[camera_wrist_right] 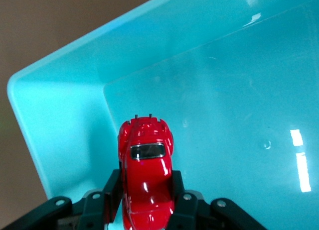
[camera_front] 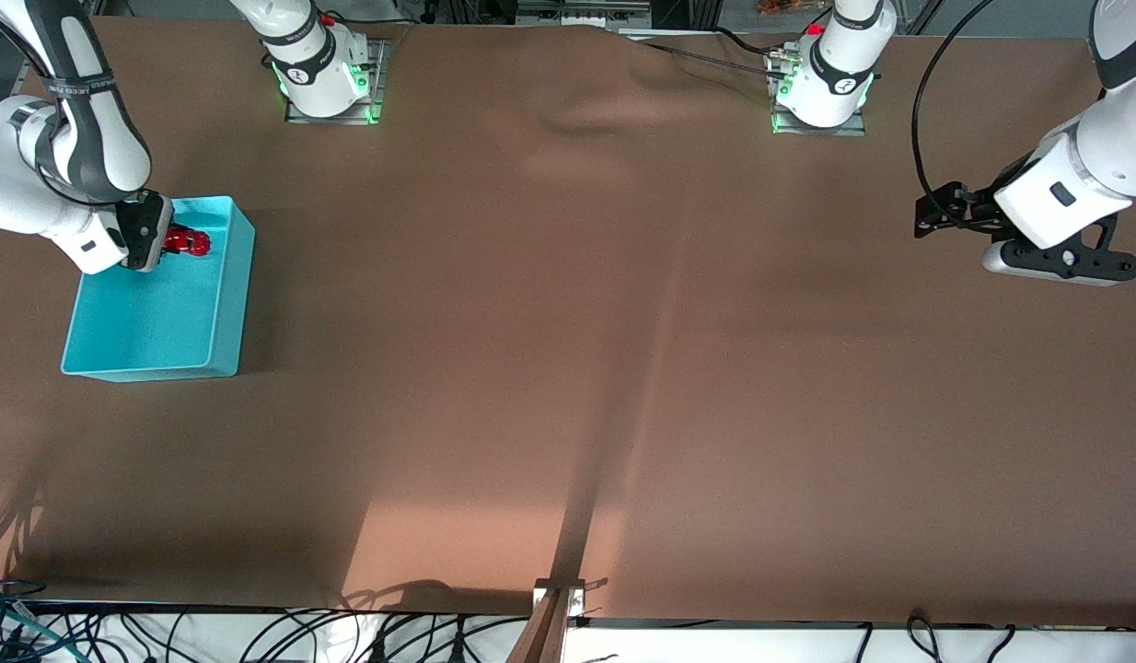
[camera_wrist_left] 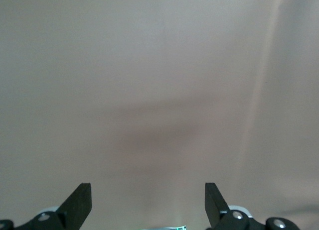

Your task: Wind red beetle toy and store in blue box

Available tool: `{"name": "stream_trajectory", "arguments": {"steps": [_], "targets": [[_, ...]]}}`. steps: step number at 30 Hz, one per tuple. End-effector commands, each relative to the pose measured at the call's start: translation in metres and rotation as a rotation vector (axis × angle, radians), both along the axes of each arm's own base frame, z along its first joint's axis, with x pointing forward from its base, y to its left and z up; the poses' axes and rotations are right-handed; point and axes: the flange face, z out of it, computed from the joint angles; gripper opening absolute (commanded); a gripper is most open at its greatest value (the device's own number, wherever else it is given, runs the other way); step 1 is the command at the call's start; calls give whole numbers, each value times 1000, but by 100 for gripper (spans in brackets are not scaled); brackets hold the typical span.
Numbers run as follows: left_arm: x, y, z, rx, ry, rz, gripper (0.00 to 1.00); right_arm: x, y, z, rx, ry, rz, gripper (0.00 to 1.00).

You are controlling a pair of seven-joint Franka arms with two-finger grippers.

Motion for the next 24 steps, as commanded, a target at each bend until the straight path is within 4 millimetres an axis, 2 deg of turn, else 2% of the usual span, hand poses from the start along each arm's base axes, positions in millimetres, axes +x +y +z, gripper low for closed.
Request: {"name": "stream_trajectory", "arguments": {"steps": [1, 3, 7, 10, 16, 20, 24], "targets": [[4, 1, 4, -16, -6, -2, 100, -2, -3, -2, 14, -4, 3, 86], [4, 1, 5, -16, -7, -2, 100, -1, -2, -2, 18, -3, -1, 100], [4, 1, 5, -16, -7, -2, 100, 3, -2, 2, 27, 4, -7, 100], [4, 1, 5, -16, -7, -2, 100, 22, -2, 25, 41, -1, -18, 100], [4, 1, 5, -16, -7, -2, 100, 86, 9, 107, 79, -40, -10, 100], [4, 1, 5, -16, -7, -2, 100, 127, 36, 171, 68, -95, 3, 100], [4, 0, 5, -16, -7, -3, 100, 154, 64, 226, 32, -161, -62, 100]]}}
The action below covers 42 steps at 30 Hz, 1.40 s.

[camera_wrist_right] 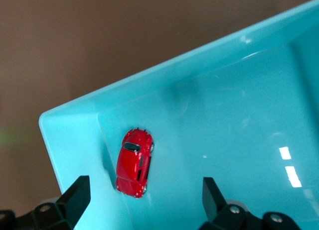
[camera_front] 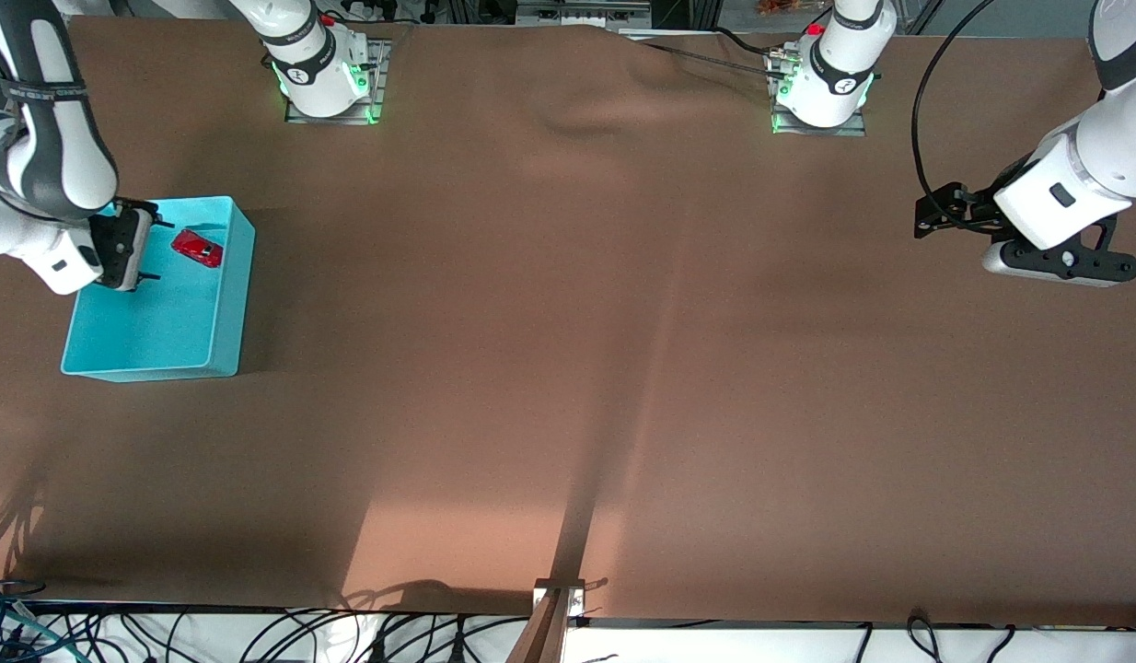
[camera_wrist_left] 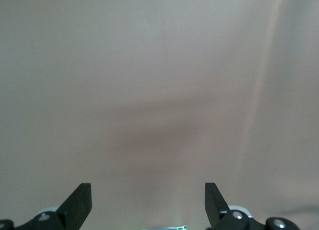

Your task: Wind red beetle toy and store in blue box

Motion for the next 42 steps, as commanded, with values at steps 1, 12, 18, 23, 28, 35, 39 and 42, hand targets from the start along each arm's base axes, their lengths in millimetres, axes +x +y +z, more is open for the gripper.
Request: {"name": "stream_trajectory", "arguments": {"steps": [1, 12, 18, 23, 28, 35, 39, 42], "targets": [[4, 0, 5, -17, -8, -3, 100, 38, 38, 72, -15, -69, -73, 100], [4, 1, 5, -15, -6, 0, 100, 56, 115, 147, -104, -76, -510, 100], [8, 1, 7, -15, -39, -3, 100, 56, 136, 152, -143, -53, -791, 100], [4, -11, 10, -4, -47, -25, 100, 57, 155, 154, -177, -39, -1009, 100], [7, -11, 13, -7, -90, -26, 100, 55, 178, 159, -238, -73, -1115, 100], [-4, -9, 9, -6, -87, -31, 100, 54, 194, 160, -323, -134, -1139, 100], [-19, -6, 2, -10, -114, -87, 100, 56, 190, 161, -314, -144, -1147, 100], [-26, -4, -2, -10, -127, -99, 100, 58, 190, 161, -309, -150, -1148, 100]]}}
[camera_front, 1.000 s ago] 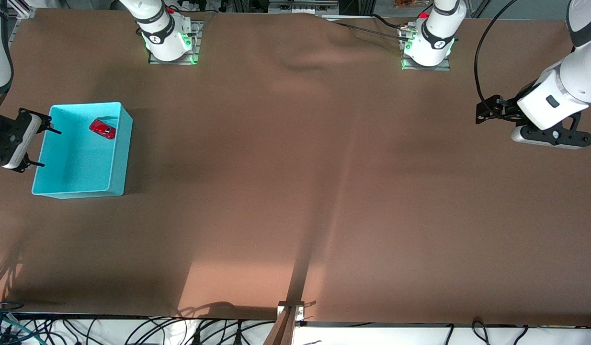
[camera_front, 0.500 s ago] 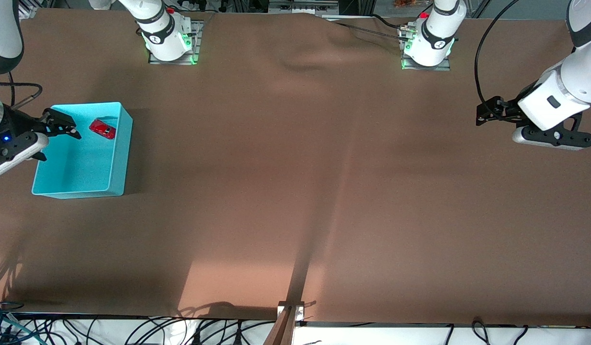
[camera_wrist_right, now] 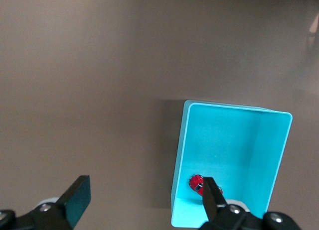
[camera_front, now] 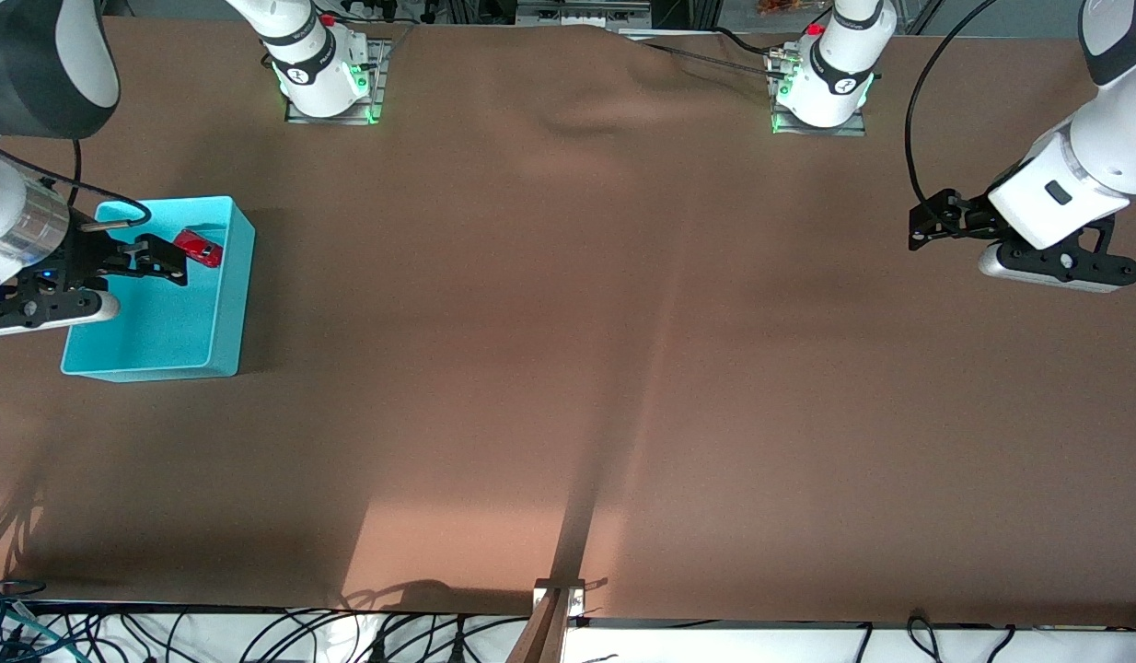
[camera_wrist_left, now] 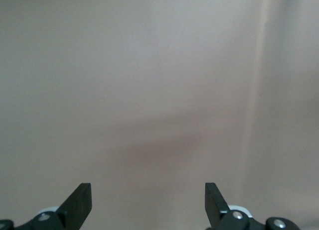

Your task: Wind red beetle toy and store in blue box

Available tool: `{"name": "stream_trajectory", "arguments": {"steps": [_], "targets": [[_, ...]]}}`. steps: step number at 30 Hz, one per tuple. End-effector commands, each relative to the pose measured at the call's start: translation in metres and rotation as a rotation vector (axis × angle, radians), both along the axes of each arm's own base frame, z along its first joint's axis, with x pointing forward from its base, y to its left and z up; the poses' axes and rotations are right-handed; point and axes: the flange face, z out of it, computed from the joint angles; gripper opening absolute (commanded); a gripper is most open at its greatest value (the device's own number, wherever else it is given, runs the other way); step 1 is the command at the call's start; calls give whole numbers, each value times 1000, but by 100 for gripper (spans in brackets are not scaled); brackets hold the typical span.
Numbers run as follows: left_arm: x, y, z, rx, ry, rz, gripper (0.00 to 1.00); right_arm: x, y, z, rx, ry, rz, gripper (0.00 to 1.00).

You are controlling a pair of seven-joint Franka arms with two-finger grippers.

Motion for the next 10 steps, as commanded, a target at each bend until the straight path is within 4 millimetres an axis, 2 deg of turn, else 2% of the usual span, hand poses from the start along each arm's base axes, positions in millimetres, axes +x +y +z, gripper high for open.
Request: {"name": "stream_trajectory", "arguments": {"steps": [1, 10], "targets": [[-27, 7, -4, 3, -35, -46, 100, 3, -6, 8, -17, -17, -22, 100], [-26, 7, -3, 2, -35, -46, 100, 2, -8, 9, -16, -17, -23, 100]]}}
